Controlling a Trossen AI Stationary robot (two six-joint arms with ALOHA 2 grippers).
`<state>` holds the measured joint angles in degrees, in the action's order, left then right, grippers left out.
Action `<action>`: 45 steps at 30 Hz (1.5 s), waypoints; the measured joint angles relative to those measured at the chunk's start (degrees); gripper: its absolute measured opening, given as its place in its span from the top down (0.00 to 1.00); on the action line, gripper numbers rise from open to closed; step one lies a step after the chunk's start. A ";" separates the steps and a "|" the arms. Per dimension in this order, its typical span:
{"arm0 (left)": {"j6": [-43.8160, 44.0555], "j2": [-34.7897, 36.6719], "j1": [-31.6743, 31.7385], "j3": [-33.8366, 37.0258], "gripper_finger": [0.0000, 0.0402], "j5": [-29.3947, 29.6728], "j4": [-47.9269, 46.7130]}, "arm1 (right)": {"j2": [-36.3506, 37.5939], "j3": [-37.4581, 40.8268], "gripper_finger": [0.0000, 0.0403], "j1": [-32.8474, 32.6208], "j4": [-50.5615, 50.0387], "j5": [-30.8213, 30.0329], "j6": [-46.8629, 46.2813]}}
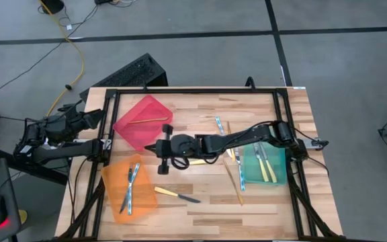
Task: Sort silverware by color (type)
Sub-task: Put the bottom left gold knife into the red bin
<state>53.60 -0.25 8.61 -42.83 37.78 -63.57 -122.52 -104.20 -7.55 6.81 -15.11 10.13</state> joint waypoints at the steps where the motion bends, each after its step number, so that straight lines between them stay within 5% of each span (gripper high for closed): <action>1: 0.00 0.00 -0.01 0.00 0.39 0.00 0.00 | 0.00 0.00 0.98 0.16 1.30 0.00 2.25; 9: 0.02 0.00 0.01 0.00 0.39 0.00 0.00 | -0.22 0.00 0.98 3.58 10.26 0.34 15.82; 20: 0.04 -0.02 0.01 0.00 0.39 0.92 -0.04 | -0.59 0.02 0.98 12.60 15.43 9.05 7.87; 32: -0.68 -0.02 0.00 0.00 0.39 2.67 -0.65 | -0.63 0.52 0.98 15.49 22.98 15.43 4.89; 39: 0.07 -0.02 0.01 0.00 0.39 4.57 -2.30 | -9.59 -0.56 0.98 15.55 37.40 15.39 -0.38; 45: 0.14 -0.02 0.01 0.00 0.39 4.09 -3.52 | -14.93 -5.03 0.98 15.94 38.67 15.43 -6.38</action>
<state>53.74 -0.27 8.62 -42.83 41.87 -67.09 -137.45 -109.24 8.40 45.48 0.32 3.75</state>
